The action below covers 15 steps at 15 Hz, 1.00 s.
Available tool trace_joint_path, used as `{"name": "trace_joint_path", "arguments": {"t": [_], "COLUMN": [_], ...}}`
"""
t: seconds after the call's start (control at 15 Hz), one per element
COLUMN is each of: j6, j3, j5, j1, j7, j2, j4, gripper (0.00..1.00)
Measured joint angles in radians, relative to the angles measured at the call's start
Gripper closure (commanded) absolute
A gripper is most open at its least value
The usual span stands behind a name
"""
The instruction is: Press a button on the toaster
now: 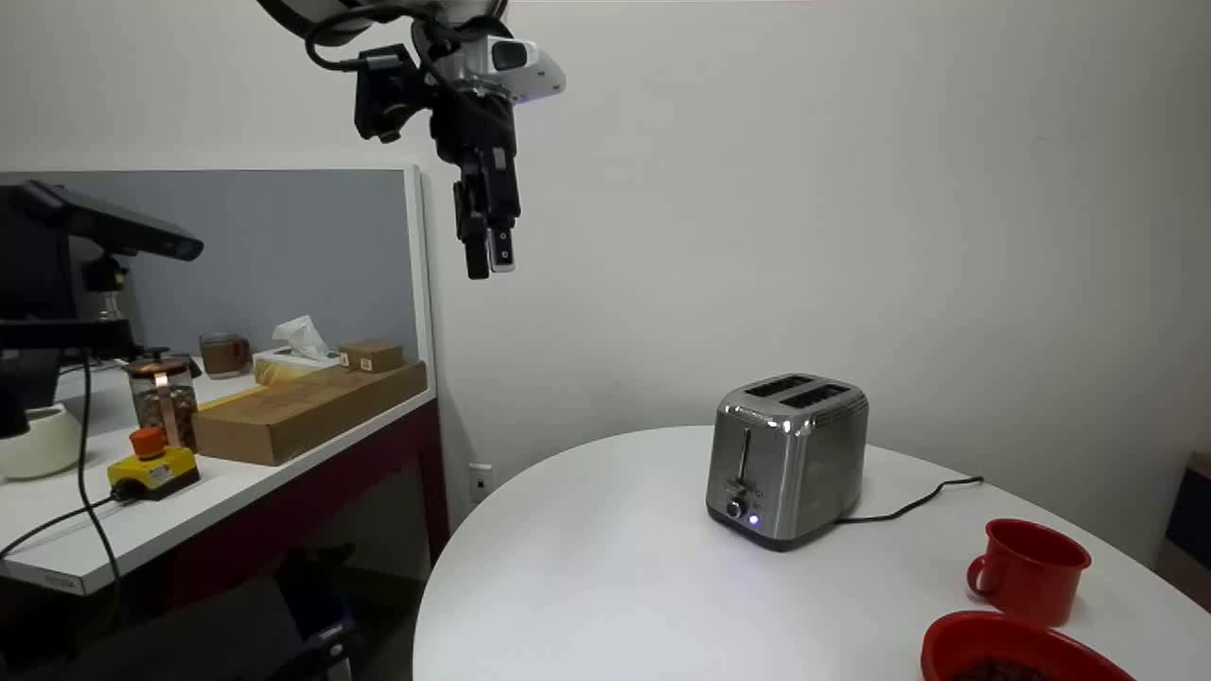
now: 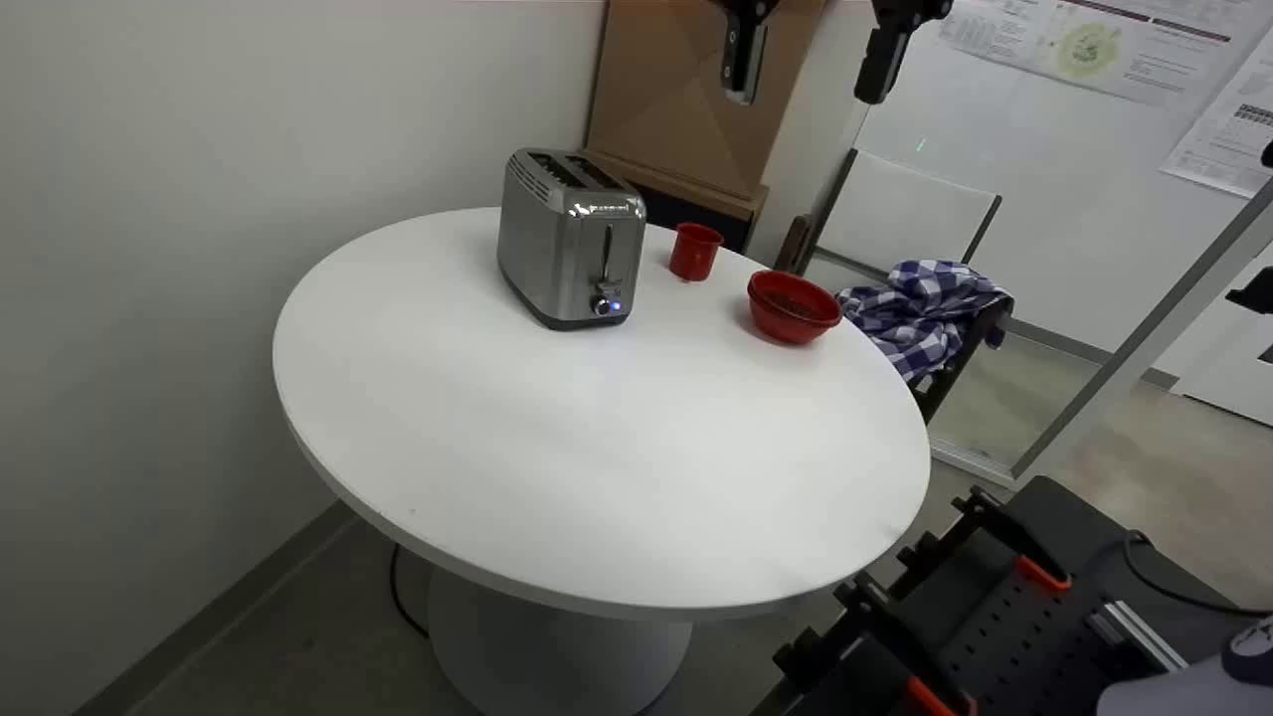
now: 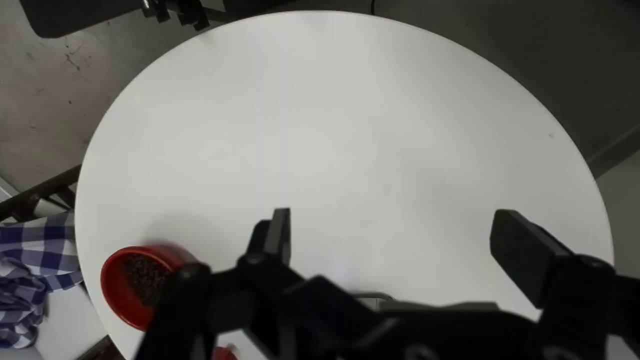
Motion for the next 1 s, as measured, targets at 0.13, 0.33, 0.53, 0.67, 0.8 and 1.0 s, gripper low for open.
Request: {"name": "trace_joint_path", "arguments": {"t": [0.13, 0.33, 0.53, 0.67, 0.8, 1.0], "j6": [0.0, 0.002, 0.044, 0.104, 0.178, 0.274], "j3": [-0.005, -0.023, -0.053, -0.086, -0.126, -0.177], "j5": [0.0, -0.008, -0.031, -0.048, -0.068, -0.143], "j1": [0.005, 0.016, 0.016, 0.011, -0.002, -0.04], "j7": [0.0, -0.002, -0.006, -0.013, -0.032, -0.067], "j2": [0.0, 0.001, 0.007, 0.018, 0.036, 0.089], "j4": [0.0, -0.001, -0.014, -0.035, -0.059, -0.086], "gripper": [0.0, 0.0, 0.0, 0.0, 0.0, 0.0]}}
